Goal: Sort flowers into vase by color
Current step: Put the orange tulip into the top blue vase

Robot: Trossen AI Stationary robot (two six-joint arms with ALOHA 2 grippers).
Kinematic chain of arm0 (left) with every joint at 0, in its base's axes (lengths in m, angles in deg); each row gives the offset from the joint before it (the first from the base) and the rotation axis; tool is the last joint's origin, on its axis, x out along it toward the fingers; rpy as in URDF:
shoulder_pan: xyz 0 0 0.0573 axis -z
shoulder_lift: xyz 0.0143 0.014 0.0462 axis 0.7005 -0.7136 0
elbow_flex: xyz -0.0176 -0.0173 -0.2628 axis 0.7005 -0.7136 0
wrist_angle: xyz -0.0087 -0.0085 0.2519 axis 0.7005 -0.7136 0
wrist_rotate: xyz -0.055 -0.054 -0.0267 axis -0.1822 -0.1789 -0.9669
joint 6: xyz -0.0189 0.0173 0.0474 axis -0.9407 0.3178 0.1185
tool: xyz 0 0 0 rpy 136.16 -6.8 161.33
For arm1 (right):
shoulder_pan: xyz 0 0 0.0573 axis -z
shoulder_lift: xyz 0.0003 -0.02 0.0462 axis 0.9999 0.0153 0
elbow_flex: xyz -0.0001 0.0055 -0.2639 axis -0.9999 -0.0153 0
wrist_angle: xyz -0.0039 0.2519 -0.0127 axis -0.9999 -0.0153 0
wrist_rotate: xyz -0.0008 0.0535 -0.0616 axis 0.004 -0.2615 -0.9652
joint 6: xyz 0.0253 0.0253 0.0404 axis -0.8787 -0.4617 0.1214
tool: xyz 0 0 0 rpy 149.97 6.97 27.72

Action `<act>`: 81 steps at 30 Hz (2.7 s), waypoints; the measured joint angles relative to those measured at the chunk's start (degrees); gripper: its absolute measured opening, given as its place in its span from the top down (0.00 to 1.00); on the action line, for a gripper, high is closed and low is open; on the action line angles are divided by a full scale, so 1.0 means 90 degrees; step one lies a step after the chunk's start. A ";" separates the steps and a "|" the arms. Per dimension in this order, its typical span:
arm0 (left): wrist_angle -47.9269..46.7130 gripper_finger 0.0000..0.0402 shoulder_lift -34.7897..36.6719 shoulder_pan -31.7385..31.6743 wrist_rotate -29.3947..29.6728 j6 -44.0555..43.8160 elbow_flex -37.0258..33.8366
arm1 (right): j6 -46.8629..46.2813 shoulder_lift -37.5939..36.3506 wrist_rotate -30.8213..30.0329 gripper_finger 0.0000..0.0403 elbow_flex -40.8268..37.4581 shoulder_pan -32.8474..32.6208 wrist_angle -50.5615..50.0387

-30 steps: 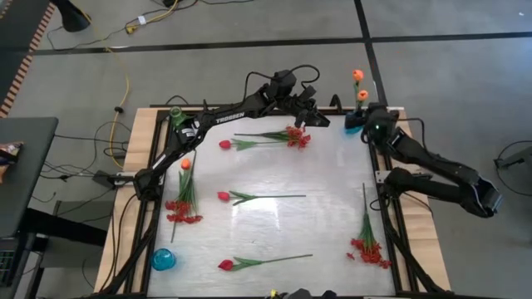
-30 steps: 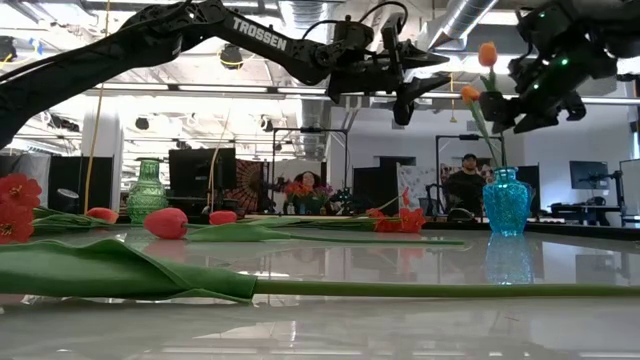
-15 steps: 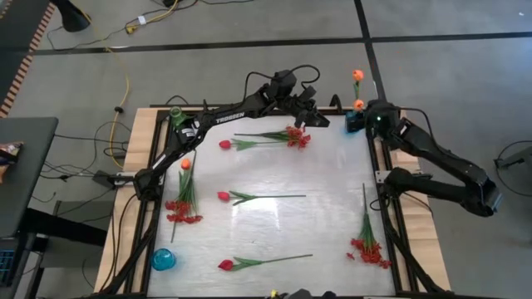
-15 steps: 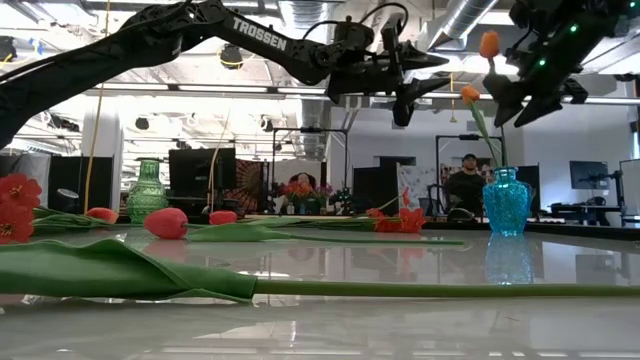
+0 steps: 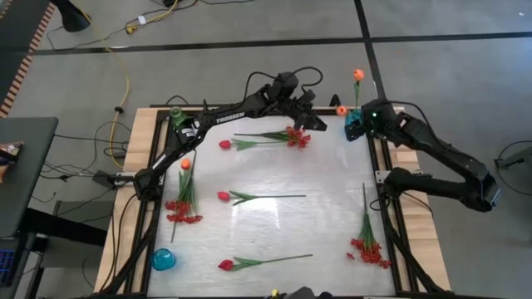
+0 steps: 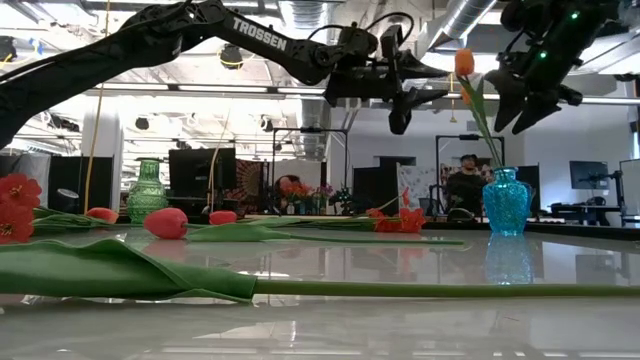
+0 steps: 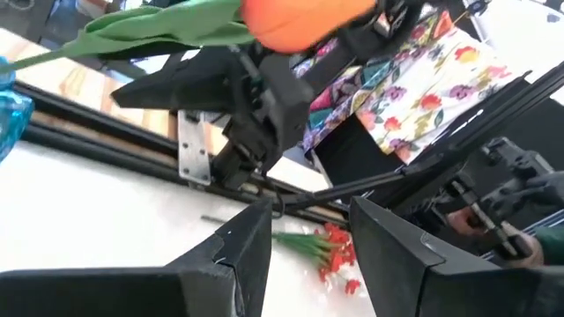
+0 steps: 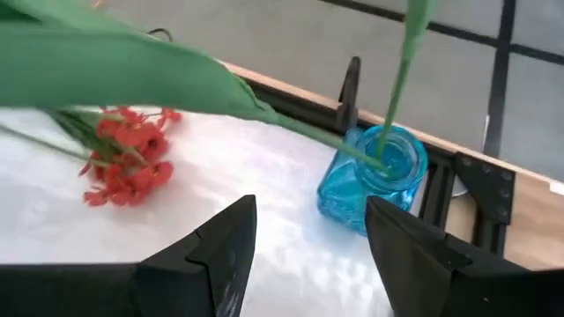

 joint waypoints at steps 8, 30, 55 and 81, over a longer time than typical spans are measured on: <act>-0.0564 0.65 0.0000 0.0007 0.0034 0.0440 0.0000 | 0.0025 0.0000 0.0185 0.41 0.0335 0.0000 -0.0550; -0.6447 0.65 0.1563 0.0454 0.3387 0.4017 0.0002 | 0.0162 -0.0050 0.2860 0.41 0.1004 -0.0726 -0.1309; -0.6891 0.65 0.6301 0.2004 0.6851 -0.0525 -0.5957 | -0.1368 -0.0208 0.1299 0.41 0.0991 -0.5185 -0.0553; -0.5713 0.65 0.8422 0.1637 0.7274 -0.3530 -1.1092 | -0.2196 0.1480 0.1298 0.41 0.0956 -0.5076 0.1200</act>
